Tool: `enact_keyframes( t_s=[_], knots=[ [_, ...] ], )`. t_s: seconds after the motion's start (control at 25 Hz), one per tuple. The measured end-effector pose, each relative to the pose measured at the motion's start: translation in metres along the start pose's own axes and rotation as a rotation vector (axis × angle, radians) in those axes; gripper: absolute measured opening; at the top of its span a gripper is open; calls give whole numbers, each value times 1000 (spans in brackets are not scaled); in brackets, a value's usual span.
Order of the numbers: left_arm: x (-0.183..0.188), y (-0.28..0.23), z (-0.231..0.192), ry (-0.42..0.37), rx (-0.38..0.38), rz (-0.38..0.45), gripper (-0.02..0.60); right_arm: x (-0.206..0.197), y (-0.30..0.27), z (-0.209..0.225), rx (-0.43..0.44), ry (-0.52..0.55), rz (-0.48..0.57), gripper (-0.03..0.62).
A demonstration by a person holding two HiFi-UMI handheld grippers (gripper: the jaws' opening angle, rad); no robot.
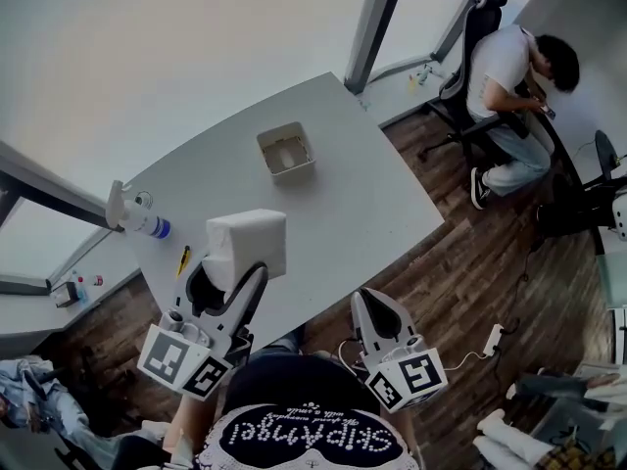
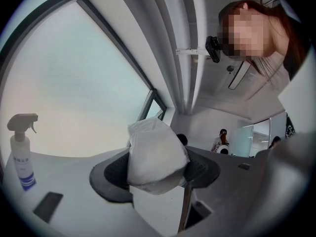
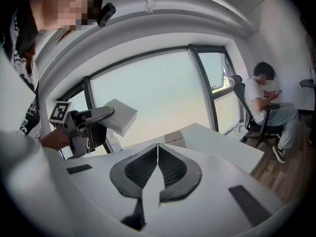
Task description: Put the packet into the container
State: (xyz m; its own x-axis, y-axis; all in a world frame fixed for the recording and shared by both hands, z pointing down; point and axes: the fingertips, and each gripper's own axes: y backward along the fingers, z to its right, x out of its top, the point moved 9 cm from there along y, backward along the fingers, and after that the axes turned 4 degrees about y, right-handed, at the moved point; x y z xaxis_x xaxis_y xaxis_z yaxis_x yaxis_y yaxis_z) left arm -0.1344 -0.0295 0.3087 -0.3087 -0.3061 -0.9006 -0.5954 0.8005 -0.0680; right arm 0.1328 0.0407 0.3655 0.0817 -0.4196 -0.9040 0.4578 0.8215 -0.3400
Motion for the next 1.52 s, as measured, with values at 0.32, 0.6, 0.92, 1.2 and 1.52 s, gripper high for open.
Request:
enact_keyframes(
  t_s=[0.32,0.6,0.92,1.2,1.52],
  knots=[
    [2,-2,-8,10,6,6,288,6,-9,-3,13,12,-11,15],
    [-1,6,0,12,31,4,288,3,-10,-5,64,13,-31,17],
    [0,3,11,7,101,40,288,15,-18,8,148,44,-43,15],
    [-3,-10,26,8,131,68,288,28,-24,28,195,67,-38,15],
    [1,-23,34,-5,164,103,288,33,-37,48,260,66,-70,17]
  ],
)
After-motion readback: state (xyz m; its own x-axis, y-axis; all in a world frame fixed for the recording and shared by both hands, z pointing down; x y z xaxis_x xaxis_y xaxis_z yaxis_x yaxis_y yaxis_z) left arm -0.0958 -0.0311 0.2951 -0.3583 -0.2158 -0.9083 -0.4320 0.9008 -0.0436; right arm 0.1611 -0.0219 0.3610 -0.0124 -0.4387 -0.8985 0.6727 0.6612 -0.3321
